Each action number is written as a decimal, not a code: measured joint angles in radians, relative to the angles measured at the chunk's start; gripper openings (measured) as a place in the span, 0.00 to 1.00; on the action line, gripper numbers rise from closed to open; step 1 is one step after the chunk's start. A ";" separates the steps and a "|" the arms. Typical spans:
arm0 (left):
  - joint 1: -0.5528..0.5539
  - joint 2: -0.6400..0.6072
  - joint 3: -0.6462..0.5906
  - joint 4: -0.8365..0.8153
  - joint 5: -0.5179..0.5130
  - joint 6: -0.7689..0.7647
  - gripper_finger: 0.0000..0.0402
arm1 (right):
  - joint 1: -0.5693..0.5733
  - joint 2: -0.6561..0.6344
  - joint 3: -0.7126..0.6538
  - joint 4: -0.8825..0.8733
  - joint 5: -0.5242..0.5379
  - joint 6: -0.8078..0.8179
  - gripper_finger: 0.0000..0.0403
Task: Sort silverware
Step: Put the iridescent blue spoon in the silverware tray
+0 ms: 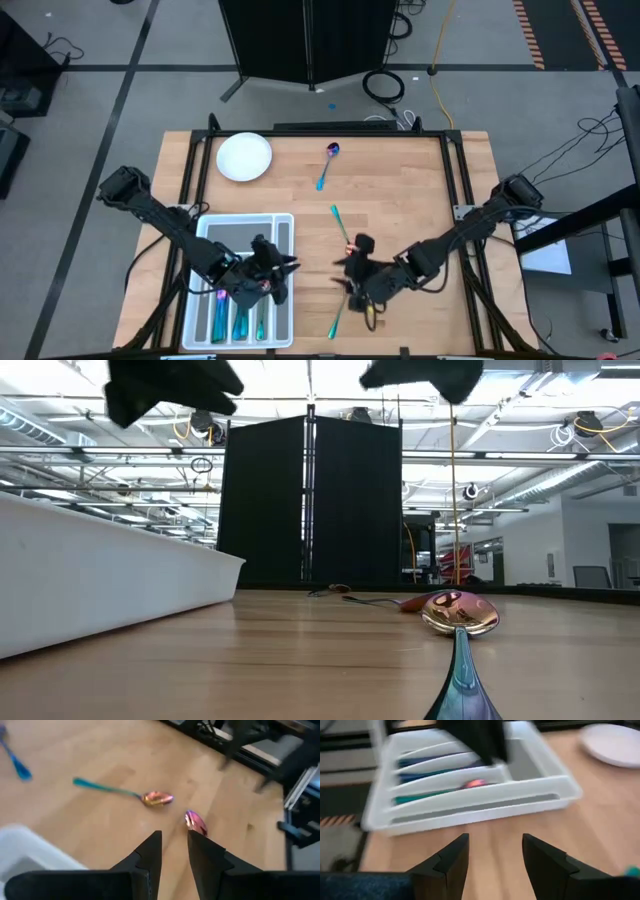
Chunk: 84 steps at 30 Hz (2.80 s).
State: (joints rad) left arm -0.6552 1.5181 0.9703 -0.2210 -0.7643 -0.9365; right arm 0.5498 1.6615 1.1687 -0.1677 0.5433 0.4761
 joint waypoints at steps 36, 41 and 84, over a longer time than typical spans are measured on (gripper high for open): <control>0.050 0.043 -0.002 0.111 -0.185 0.478 0.23 | -0.860 0.230 0.040 0.093 -0.361 0.440 0.42; 0.051 0.043 -0.002 0.111 -0.184 0.482 0.23 | -0.893 0.359 0.204 -0.073 -0.363 0.413 0.42; 0.053 0.043 0.000 0.117 -0.074 0.472 0.23 | -0.921 0.676 0.608 -0.550 -0.354 0.379 0.19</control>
State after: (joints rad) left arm -0.6025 1.5612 0.9699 -0.1036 -0.8379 -0.4648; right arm -0.3710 2.3373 1.7771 -0.7177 0.1891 0.8549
